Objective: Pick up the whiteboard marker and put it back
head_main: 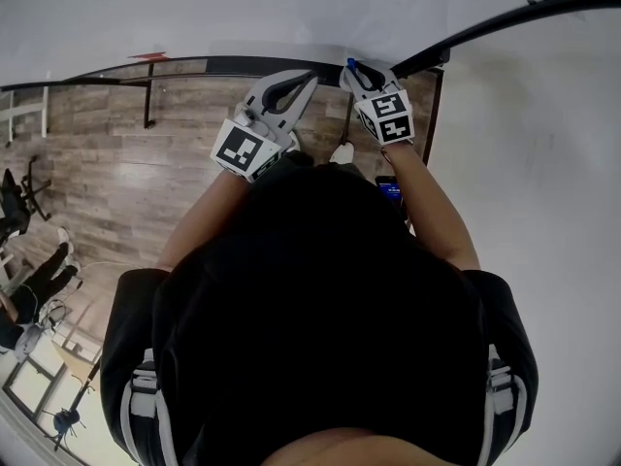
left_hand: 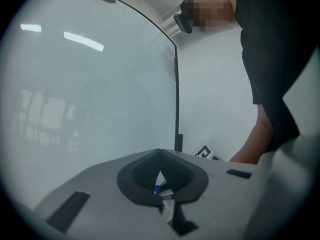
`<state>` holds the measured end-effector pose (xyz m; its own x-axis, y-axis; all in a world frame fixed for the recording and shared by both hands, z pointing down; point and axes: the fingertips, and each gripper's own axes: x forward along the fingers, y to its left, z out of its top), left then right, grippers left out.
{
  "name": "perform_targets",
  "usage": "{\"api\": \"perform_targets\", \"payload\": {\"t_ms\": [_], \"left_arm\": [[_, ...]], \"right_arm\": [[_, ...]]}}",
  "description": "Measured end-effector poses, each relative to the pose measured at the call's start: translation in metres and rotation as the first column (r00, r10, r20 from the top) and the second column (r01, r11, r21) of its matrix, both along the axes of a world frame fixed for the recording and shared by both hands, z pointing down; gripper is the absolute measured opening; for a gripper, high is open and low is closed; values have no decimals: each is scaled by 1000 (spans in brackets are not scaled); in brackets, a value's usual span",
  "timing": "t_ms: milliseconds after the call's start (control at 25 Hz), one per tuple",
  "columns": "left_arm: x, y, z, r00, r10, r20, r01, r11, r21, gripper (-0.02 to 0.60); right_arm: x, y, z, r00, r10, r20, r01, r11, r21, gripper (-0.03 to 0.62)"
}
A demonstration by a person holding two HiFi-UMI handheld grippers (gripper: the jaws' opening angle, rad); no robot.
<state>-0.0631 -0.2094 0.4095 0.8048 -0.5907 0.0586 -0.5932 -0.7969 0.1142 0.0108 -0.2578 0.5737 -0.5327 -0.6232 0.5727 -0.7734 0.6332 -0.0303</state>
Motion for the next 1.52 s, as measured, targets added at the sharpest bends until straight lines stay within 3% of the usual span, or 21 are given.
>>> {"api": "perform_targets", "payload": {"t_ms": [520, 1040, 1520], "left_arm": [[12, 10, -2, 1000, 6, 31, -7, 999, 33, 5], [16, 11, -15, 999, 24, 49, -27, 998, 62, 5], [19, 20, -35, 999, 41, 35, -44, 996, 77, 5]], "right_arm": [[8, 11, -56, 996, 2, 94, -12, 994, 107, 63], [5, 28, -145, 988, -70, 140, 33, 966, 255, 63], [11, 57, -200, 964, -117, 237, 38, 949, 314, 63]]}}
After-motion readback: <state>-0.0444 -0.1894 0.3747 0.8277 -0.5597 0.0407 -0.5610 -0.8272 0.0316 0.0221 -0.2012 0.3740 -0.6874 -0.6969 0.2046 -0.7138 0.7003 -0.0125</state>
